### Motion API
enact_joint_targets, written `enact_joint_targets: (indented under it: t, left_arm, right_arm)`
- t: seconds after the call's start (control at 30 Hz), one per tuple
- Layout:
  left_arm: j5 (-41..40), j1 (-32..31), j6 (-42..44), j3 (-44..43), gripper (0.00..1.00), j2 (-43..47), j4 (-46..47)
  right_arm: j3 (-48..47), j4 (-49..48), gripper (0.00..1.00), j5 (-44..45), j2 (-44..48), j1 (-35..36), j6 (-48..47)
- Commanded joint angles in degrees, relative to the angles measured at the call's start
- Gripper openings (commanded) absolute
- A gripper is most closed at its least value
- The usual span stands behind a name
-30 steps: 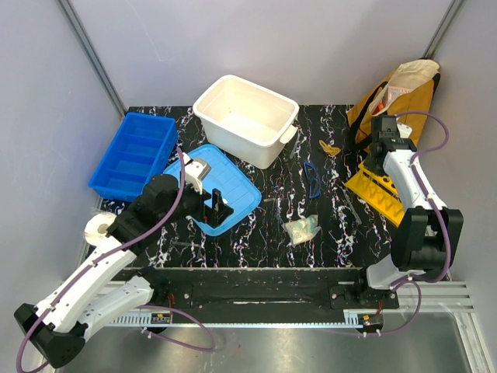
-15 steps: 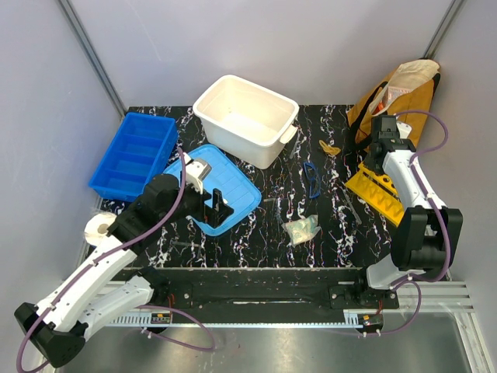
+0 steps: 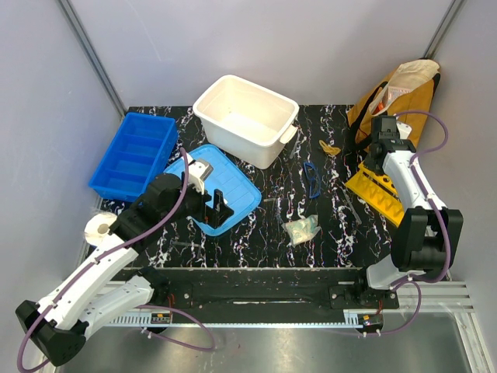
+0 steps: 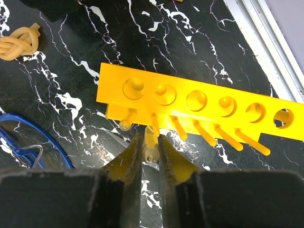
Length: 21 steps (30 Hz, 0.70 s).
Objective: Organize the chemistry lab equipment
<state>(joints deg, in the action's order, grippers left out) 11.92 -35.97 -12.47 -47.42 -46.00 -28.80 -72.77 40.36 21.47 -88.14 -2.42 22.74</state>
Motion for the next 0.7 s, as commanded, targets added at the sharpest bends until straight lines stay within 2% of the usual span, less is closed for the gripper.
enact_joint_targets:
  t: [0.0,0.3,0.67]
  left_arm:
    - [-0.2,-0.2,-0.3,-0.2,0.99,0.3,1.4]
    - [-0.3,-0.2,-0.3,-0.1,0.99,0.5,1.4]
    - [-0.7,-0.2,-0.3,-0.1,0.99,0.5,1.4]
  right_arm:
    - [0.3,1.9,0.19,0.7,1.1,-0.2,-0.9]
    - [-2.1,3.8,0.20,0.9,2.2,-0.2,-1.2]
    - [1.0,1.2,0.20,0.0,2.6,-0.2,-1.3]
